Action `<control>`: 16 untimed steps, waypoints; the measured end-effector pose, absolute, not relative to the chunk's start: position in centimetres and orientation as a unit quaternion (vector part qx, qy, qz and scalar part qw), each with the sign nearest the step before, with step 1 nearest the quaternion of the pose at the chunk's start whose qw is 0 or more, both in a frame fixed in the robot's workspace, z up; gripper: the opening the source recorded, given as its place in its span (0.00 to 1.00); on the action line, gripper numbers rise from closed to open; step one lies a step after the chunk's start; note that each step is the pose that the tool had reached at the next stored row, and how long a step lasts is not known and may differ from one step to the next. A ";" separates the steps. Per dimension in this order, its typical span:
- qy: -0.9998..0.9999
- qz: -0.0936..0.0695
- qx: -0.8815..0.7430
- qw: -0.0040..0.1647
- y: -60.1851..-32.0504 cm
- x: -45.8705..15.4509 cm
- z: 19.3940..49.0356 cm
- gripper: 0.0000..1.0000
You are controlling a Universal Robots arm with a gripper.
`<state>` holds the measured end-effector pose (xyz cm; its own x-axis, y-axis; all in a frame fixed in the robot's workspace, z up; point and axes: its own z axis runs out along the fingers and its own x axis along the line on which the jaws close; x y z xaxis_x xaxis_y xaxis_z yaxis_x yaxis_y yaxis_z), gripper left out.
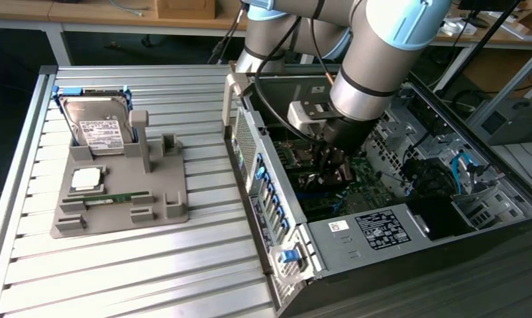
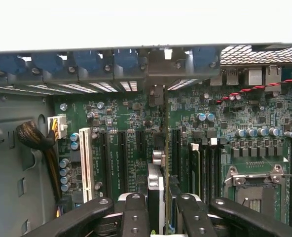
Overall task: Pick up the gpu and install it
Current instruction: 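Insert the gpu into the slot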
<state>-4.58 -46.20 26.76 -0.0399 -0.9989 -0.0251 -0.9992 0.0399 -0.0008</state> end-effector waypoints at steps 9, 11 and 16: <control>0.721 0.015 -0.693 0.003 -46.2 -4.6 26.7 0.27; 0.721 0.015 -0.693 0.002 -46.2 -4.6 26.7 0.27; 0.721 0.015 -0.693 0.003 -46.2 -4.6 26.5 0.27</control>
